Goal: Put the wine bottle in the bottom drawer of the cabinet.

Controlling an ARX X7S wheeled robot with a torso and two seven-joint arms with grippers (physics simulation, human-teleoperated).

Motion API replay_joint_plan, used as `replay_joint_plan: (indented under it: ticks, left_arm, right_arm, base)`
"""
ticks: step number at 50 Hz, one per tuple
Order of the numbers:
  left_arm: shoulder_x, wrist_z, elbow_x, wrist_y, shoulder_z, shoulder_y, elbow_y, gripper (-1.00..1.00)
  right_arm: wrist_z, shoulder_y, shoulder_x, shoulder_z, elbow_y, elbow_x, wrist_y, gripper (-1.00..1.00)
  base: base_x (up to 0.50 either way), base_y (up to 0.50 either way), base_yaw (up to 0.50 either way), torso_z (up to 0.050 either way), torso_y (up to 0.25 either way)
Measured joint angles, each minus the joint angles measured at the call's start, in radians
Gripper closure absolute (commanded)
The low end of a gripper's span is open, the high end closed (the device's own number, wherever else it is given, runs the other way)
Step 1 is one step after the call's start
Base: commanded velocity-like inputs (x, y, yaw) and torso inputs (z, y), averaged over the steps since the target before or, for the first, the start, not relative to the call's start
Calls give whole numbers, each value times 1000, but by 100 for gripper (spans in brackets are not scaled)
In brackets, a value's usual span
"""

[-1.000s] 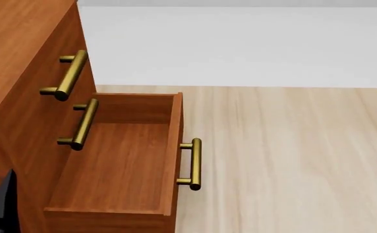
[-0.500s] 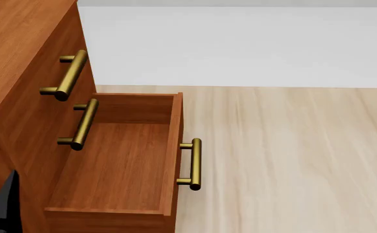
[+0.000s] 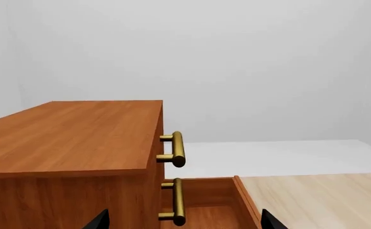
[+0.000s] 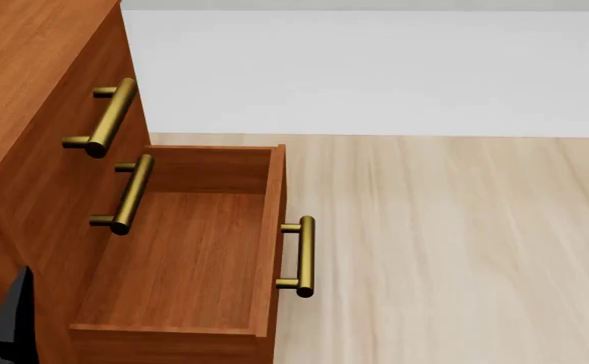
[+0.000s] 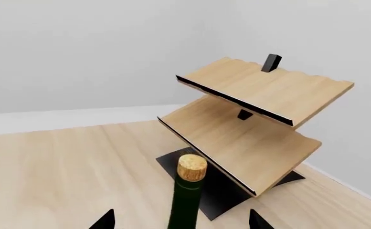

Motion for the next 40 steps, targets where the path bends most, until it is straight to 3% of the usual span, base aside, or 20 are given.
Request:
replay_joint_plan:
  ticks: [40]
  left_arm:
    - [25,6,-7,-2,-7,11,-13,-100]
  right_arm:
    - [-158,125,-48,11,143,91,65,-100]
  base:
    - [0,0,0,0,0]
